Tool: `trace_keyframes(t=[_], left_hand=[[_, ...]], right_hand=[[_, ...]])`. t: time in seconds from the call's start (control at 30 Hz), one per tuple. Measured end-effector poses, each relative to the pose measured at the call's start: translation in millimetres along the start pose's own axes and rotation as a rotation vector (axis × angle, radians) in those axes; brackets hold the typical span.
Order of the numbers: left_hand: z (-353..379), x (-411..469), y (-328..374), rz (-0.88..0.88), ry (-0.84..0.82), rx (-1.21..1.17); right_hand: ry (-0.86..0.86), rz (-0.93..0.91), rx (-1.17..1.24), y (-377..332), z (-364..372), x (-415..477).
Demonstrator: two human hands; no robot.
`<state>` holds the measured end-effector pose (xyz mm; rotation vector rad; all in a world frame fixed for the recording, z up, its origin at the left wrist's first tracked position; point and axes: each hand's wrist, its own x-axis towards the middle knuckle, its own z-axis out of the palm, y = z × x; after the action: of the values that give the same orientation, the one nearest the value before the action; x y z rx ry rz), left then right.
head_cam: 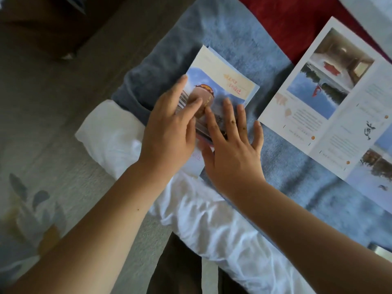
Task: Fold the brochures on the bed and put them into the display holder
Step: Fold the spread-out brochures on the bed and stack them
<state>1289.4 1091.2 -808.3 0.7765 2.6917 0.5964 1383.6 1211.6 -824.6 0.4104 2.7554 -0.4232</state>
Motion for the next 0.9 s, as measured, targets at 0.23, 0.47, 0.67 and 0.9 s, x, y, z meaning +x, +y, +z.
trace_keyframes(t=[0.23,0.47,0.67,0.9], left_hand=[[-12.3,-21.5,10.6,-0.078,-0.291,0.31],[-9.9,1.0,9.7,-0.157,-0.588,0.335],[5.8,14.9,17.3,-0.228,-0.656,0.366],[20.8,29.1,18.9,-0.317,-0.76,0.34]], right_hand=[[-0.191,-0.019,-0.167,-5.1,-42.9,26.0],[-0.365,0.015,-0.135,-19.5,-61.9,56.0],[-0.369,0.015,-0.257,-11.0,-33.6,67.9],[-0.418,-0.021,-0.299,2.7,-9.1,78.3]])
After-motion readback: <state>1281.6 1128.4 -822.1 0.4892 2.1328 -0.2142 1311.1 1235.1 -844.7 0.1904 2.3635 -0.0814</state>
